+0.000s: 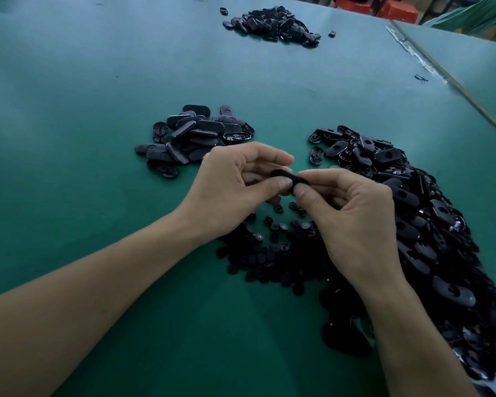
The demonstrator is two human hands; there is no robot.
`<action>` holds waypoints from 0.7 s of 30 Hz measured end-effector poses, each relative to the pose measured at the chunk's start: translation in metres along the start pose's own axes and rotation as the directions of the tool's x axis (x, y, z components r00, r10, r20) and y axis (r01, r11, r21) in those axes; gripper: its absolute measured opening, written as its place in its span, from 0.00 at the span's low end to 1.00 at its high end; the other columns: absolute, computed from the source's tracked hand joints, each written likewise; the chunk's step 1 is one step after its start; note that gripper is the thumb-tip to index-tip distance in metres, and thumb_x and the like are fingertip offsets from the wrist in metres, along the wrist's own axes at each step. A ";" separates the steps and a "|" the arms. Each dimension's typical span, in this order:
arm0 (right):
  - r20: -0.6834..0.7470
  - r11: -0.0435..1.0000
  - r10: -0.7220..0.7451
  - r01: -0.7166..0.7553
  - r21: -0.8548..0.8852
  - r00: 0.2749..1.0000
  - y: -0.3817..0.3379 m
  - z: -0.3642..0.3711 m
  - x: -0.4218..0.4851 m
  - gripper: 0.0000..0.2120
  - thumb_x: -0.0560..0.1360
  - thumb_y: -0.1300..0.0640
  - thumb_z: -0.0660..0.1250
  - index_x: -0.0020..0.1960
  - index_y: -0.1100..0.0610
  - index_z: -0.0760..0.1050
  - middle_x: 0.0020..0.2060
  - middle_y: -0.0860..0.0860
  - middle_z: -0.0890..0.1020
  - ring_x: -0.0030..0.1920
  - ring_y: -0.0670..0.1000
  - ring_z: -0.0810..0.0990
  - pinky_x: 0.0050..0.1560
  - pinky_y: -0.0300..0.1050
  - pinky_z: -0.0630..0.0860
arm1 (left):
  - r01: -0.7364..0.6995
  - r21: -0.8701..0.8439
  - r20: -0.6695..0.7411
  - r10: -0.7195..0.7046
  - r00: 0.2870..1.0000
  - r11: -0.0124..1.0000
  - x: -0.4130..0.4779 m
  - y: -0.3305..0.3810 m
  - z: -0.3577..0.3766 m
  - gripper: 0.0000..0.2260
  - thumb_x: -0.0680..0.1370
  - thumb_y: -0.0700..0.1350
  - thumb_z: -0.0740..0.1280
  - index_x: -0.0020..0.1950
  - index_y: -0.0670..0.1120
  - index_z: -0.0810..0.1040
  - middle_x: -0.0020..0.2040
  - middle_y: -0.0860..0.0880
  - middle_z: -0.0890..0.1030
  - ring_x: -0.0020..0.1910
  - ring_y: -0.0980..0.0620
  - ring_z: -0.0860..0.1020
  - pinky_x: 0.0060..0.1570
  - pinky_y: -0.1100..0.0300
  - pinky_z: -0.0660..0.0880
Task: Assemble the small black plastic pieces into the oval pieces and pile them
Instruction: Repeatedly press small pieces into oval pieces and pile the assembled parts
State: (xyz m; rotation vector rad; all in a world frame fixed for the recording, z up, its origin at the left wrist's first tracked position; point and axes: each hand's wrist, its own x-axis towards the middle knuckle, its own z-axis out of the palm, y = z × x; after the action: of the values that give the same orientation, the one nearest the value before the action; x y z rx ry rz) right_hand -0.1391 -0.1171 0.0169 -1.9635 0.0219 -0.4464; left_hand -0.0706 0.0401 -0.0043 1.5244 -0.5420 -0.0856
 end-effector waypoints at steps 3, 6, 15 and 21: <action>-0.011 1.000 0.015 -0.016 -0.019 1.000 0.001 0.000 0.000 0.10 0.75 0.61 0.74 0.46 0.45 0.82 0.39 0.41 0.86 0.41 0.43 0.85 0.46 0.36 0.80 | 0.024 0.012 -0.038 -0.023 0.999 1.000 0.001 0.000 -0.001 0.11 0.71 0.35 0.77 0.48 0.49 0.84 0.43 0.47 0.87 0.42 0.50 0.86 0.46 0.60 0.82; -0.008 0.999 0.029 -0.029 -0.022 1.000 0.002 0.000 0.000 0.09 0.74 0.61 0.74 0.46 0.47 0.82 0.39 0.41 0.86 0.40 0.43 0.85 0.44 0.35 0.80 | 0.032 0.010 -0.042 -0.031 0.999 0.999 0.001 0.000 -0.001 0.11 0.71 0.33 0.77 0.46 0.48 0.84 0.41 0.47 0.87 0.39 0.52 0.86 0.45 0.60 0.83; -0.038 0.996 0.027 -0.030 -0.084 0.999 -0.001 0.003 0.001 0.07 0.73 0.60 0.74 0.44 0.48 0.83 0.36 0.44 0.85 0.37 0.44 0.85 0.44 0.44 0.83 | 0.051 -0.031 -0.023 -0.052 0.998 0.998 0.002 0.002 -0.001 0.10 0.71 0.30 0.75 0.45 0.45 0.84 0.38 0.49 0.87 0.36 0.54 0.84 0.42 0.64 0.82; 0.005 0.998 0.040 -0.040 -0.041 0.999 0.000 0.000 0.002 0.09 0.73 0.62 0.75 0.44 0.47 0.82 0.37 0.43 0.86 0.38 0.45 0.86 0.44 0.42 0.83 | 0.054 -0.051 -0.010 -0.054 0.998 0.997 0.002 0.002 -0.003 0.10 0.71 0.30 0.75 0.46 0.44 0.83 0.37 0.51 0.86 0.36 0.56 0.84 0.41 0.66 0.80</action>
State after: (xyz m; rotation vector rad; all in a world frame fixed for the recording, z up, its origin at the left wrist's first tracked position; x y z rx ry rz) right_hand -0.1376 -0.1175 0.0177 -2.0011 0.0671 -0.4165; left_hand -0.0679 0.0421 -0.0021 1.4892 -0.4864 -0.1319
